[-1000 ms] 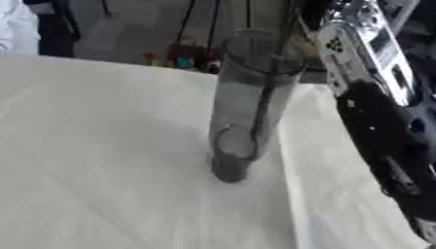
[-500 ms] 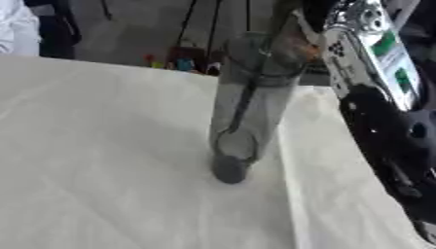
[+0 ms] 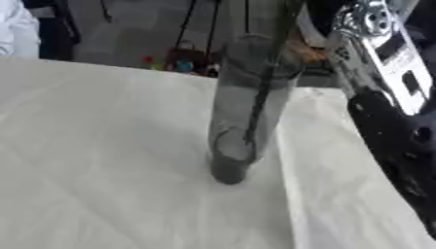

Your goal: Arrange flowers into the vase.

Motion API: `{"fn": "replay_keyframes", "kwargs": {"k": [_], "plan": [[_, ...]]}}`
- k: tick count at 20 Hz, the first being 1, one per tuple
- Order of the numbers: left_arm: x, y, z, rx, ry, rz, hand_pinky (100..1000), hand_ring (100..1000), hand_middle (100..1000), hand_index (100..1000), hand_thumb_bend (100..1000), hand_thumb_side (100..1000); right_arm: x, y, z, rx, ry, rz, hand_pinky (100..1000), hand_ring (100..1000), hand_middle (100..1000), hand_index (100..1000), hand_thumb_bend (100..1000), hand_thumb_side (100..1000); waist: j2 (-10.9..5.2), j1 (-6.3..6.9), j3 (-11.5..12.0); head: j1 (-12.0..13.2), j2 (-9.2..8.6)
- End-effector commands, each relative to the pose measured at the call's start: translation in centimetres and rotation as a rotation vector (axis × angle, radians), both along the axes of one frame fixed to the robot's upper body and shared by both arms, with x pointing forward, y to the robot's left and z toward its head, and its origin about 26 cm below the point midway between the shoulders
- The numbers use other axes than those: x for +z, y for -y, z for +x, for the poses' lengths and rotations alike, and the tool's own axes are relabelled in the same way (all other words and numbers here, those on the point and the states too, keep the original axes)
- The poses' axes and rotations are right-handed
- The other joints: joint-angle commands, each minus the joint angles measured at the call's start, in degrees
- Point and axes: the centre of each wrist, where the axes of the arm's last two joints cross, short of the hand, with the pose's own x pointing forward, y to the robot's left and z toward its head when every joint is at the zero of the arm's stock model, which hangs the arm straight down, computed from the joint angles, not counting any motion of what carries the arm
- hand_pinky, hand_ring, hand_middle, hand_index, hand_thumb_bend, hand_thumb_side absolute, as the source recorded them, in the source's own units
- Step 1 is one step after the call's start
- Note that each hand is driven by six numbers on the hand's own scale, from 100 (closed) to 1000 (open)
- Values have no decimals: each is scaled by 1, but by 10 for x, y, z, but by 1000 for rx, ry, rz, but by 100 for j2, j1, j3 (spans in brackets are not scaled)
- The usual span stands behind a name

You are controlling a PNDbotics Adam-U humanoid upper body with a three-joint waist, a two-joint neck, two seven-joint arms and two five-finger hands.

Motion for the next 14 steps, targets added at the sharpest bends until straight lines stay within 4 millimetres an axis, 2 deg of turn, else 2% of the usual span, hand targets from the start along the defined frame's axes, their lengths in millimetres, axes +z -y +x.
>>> {"fn": "replay_keyframes", "kwargs": {"k": [1, 5, 7, 14], "plan": [[5, -3, -3, 8, 18, 8, 752, 772, 779, 828, 100, 1000, 12, 8, -11, -58, 17, -68, 920, 1000, 763, 906, 100, 693, -192, 55, -20, 18, -3], [5, -3, -3, 9, 17, 9, 753, 772, 778, 828, 100, 1000, 12, 9, -13, -71, -5, -129, 945, 1000, 788, 933, 100, 770, -202, 66, -42, 21, -9], [5, -3, -3, 9, 17, 9, 753, 772, 779, 828, 100, 1000, 12, 9, -15, -67, -9, -171, 961, 1000, 810, 960, 100, 837, -207, 67, -50, 28, -5], [5, -4, -3, 10, 15, 10, 754, 772, 779, 828, 100, 1000, 13, 12, -16, -61, -20, -269, 984, 1000, 838, 993, 100, 928, -212, 66, -70, 56, -4]]}}
